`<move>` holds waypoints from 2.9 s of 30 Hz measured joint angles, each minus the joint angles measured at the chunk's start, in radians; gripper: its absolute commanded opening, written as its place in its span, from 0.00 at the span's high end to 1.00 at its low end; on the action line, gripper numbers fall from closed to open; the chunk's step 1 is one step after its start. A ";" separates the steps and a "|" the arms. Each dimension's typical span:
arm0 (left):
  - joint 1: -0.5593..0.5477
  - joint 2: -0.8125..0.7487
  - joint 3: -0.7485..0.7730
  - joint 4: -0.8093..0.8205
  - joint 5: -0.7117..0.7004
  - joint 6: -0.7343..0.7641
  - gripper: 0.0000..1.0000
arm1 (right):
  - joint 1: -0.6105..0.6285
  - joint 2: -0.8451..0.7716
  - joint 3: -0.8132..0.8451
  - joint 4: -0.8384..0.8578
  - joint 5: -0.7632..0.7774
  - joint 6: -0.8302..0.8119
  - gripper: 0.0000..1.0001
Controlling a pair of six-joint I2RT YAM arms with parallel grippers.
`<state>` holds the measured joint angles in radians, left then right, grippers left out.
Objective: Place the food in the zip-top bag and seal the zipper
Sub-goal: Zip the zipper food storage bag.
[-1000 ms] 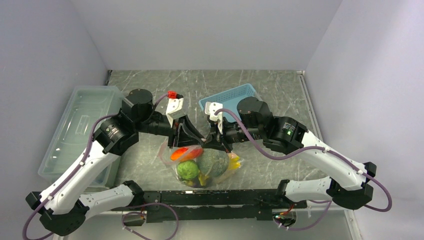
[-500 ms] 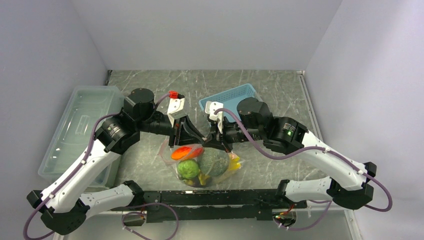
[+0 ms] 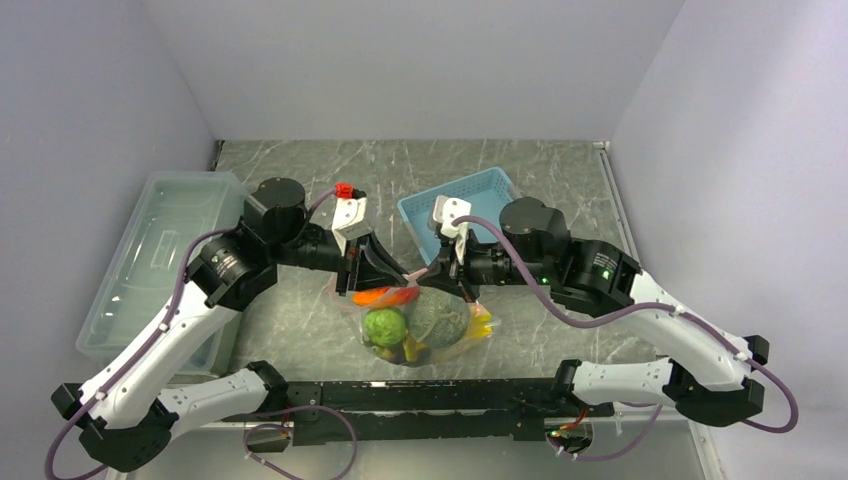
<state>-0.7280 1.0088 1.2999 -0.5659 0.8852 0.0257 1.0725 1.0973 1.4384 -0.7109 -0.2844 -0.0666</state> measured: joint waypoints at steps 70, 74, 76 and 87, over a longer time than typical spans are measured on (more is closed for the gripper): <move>0.000 -0.161 0.000 -0.238 -0.287 0.067 1.00 | 0.004 -0.223 0.000 0.001 0.731 0.070 1.00; 0.000 -0.163 0.000 -0.237 -0.293 0.067 1.00 | 0.005 -0.231 -0.005 0.001 0.731 0.071 1.00; 0.000 -0.163 0.000 -0.235 -0.294 0.066 1.00 | 0.005 -0.238 -0.010 0.002 0.727 0.071 1.00; 0.000 -0.162 0.000 -0.248 -0.308 0.062 0.66 | 0.002 -0.269 -0.025 0.017 0.652 0.050 1.00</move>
<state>-0.7280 0.8467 1.3003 -0.8143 0.5770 0.0875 1.0748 0.8280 1.4132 -0.6941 0.3672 -0.0162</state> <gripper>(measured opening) 0.247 0.010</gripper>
